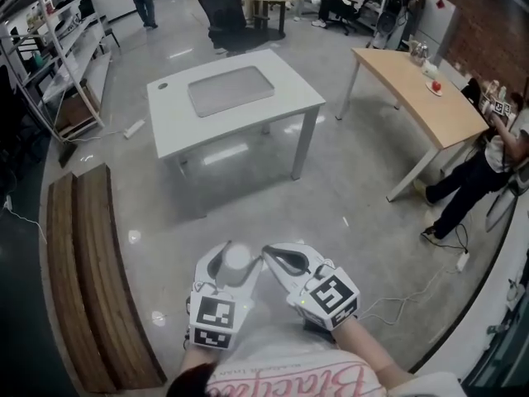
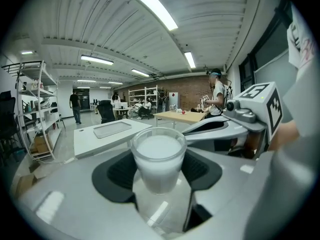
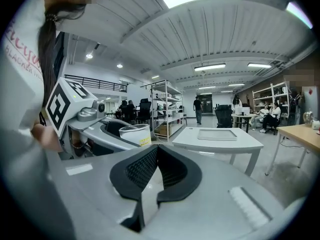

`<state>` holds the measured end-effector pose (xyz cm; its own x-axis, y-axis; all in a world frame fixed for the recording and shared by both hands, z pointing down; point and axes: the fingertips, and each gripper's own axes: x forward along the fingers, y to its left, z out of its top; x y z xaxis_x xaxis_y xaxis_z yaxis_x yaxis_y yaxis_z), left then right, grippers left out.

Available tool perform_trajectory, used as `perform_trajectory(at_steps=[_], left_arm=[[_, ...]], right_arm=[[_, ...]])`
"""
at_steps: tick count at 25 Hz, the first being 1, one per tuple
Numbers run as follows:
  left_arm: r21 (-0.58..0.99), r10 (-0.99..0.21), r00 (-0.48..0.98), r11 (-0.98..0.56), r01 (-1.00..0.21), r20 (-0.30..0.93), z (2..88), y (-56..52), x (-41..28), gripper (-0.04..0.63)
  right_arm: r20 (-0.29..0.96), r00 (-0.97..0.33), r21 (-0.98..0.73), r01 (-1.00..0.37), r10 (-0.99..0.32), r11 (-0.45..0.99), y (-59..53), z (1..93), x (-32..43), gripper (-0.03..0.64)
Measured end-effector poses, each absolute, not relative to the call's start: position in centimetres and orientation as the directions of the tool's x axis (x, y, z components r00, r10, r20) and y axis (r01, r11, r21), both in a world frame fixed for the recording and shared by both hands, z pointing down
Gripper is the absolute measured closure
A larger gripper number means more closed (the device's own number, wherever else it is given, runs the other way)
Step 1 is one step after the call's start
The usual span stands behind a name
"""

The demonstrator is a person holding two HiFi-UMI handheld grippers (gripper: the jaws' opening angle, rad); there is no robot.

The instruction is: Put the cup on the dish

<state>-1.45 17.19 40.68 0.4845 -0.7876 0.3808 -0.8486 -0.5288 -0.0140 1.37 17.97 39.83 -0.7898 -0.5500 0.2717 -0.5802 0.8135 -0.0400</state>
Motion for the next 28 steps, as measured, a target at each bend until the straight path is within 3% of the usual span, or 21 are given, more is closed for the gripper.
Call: perform_trajectory(at_steps=[28], left_arm=[[0.01,-0.776,0.523,-0.555,-0.832,0.352,41.4,4.7,-6.2,0.334]], right_arm=[[0.305,-0.732,0.01,-0.637,-0.609,0.771,6.9,40.8,-3.2,0.618]])
